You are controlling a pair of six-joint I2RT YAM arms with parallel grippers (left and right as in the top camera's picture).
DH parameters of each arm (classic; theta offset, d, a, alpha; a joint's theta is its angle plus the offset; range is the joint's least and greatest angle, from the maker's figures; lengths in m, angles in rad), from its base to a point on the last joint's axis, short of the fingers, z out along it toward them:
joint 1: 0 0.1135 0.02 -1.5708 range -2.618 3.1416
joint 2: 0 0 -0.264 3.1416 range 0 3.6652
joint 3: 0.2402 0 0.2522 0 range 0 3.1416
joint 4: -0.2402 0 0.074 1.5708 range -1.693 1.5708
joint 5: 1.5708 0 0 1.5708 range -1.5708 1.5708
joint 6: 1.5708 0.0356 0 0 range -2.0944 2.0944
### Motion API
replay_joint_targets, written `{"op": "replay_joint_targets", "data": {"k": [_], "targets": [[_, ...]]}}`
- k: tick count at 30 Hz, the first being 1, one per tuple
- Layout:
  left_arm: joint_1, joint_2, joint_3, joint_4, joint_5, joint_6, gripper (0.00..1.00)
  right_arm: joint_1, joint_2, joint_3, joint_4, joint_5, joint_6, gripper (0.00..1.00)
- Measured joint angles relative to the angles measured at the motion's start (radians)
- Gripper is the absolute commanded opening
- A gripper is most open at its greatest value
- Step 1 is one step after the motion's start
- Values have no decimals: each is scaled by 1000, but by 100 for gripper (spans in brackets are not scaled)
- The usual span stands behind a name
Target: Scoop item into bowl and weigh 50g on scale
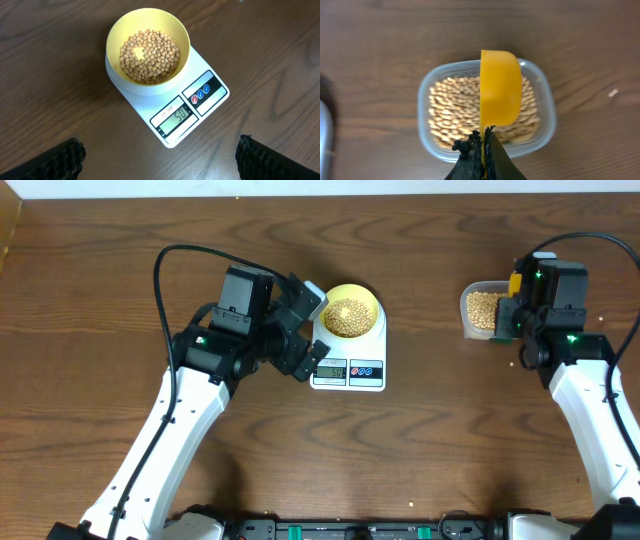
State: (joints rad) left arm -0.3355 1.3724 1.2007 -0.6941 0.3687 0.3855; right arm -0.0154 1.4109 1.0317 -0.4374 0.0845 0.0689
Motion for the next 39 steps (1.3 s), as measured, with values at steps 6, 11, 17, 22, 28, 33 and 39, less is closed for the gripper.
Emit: {"op": "replay_joint_targets", "data": {"k": [6, 11, 17, 22, 28, 33, 39], "targets": [[0, 0, 0, 0, 0, 0, 98, 0, 12, 0, 0, -19, 292, 2], [0, 0, 0, 0, 0, 0, 98, 0, 72, 0, -16, -24, 570, 2], [0, 0, 0, 0, 0, 0, 98, 0, 144, 0, -20, -26, 875, 2], [0, 0, 0, 0, 0, 0, 98, 0, 147, 0, -19, -26, 962, 9], [0, 0, 0, 0, 0, 0, 98, 0, 147, 0, -21, -31, 998, 67], [0, 0, 0, 0, 0, 0, 98, 0, 147, 0, -22, -31, 1003, 99], [0, 0, 0, 0, 0, 0, 98, 0, 147, 0, -22, -33, 956, 99]]}}
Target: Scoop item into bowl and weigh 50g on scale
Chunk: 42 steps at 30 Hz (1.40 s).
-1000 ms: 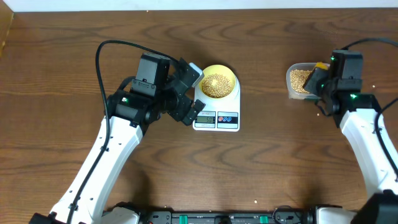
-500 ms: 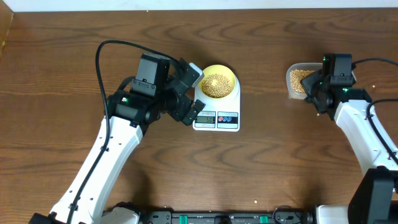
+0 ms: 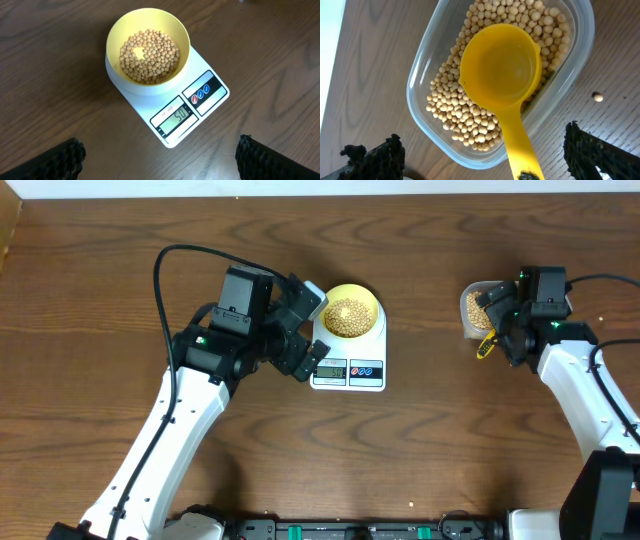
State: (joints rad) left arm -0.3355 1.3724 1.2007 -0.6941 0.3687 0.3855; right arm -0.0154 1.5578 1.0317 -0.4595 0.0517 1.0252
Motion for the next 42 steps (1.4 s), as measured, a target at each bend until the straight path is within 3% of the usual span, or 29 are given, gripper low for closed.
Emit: {"op": "replay_joint_targets", "data": {"k": [9, 17, 21, 28, 42], "targets": [[0, 0, 0, 0, 0, 0, 98, 0, -57, 0, 0, 14, -221, 99], [0, 0, 0, 0, 0, 0, 98, 0, -219, 0, 2, 35, -640, 99], [0, 0, 0, 0, 0, 0, 98, 0, -240, 0, 2, 36, -766, 99], [0, 0, 0, 0, 0, 0, 98, 0, -240, 0, -5, 36, -844, 99], [0, 0, 0, 0, 0, 0, 98, 0, -240, 0, -4, 39, -859, 99]]}}
